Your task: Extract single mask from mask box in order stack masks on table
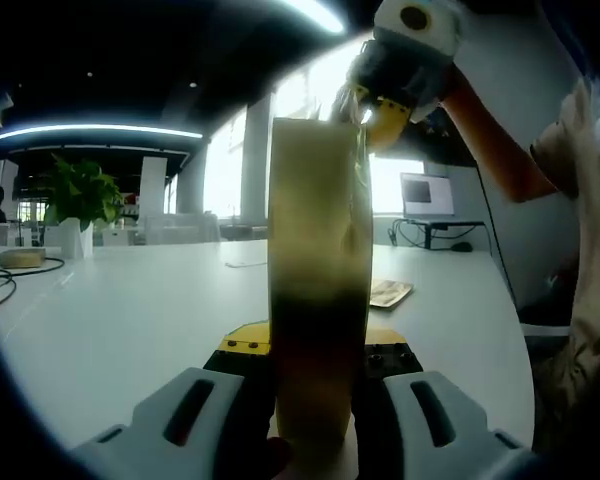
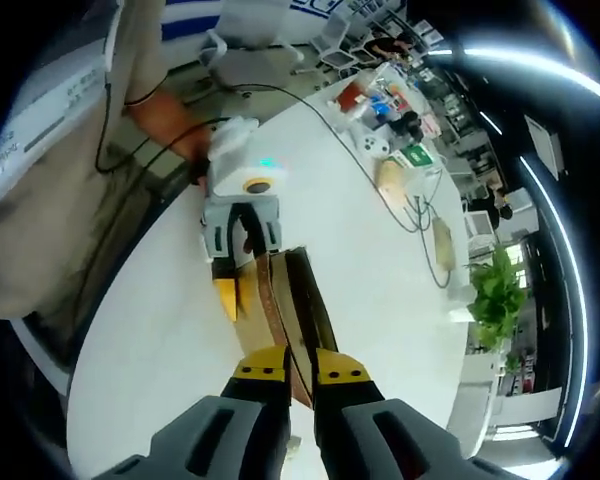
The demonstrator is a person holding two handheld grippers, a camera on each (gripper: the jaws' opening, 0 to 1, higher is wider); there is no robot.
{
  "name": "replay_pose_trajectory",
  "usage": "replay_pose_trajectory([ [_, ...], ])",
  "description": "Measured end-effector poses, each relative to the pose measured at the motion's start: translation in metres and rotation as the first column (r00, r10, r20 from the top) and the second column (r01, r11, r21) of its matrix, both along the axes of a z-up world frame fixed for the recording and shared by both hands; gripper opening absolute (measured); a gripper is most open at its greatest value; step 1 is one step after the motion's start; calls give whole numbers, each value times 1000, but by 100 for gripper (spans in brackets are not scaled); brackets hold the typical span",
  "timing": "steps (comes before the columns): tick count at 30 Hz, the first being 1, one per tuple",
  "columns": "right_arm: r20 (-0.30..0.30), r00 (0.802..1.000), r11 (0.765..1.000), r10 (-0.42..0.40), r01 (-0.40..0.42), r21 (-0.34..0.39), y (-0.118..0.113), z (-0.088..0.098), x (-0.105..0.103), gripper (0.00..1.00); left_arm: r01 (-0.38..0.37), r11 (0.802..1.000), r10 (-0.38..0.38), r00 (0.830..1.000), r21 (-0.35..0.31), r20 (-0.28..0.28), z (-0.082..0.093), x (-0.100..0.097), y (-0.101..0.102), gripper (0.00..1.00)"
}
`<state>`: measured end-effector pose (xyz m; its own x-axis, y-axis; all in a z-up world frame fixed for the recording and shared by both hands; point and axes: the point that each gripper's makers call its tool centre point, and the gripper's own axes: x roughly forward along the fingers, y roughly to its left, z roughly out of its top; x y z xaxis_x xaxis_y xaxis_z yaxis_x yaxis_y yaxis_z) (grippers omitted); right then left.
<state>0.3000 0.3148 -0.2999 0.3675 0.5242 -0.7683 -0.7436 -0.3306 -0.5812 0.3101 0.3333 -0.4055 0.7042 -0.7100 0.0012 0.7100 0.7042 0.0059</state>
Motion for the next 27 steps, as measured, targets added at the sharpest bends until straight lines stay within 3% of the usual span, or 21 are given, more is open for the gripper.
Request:
replay_pose_trajectory([
  [6, 30, 999, 1000, 15, -15, 2, -3, -3, -4, 2, 0, 1000, 0, 1000, 0, 0, 0, 0, 0, 19],
  [19, 28, 999, 999, 40, -39, -31, -2, -11, -6, 0, 1, 1000, -1, 1000, 2, 0, 0, 0, 1, 19],
  [27, 36, 999, 1000, 28, -27, -11, -1, -7, -3, 0, 3, 1000, -3, 1000, 4, 1, 0, 0, 0, 19],
])
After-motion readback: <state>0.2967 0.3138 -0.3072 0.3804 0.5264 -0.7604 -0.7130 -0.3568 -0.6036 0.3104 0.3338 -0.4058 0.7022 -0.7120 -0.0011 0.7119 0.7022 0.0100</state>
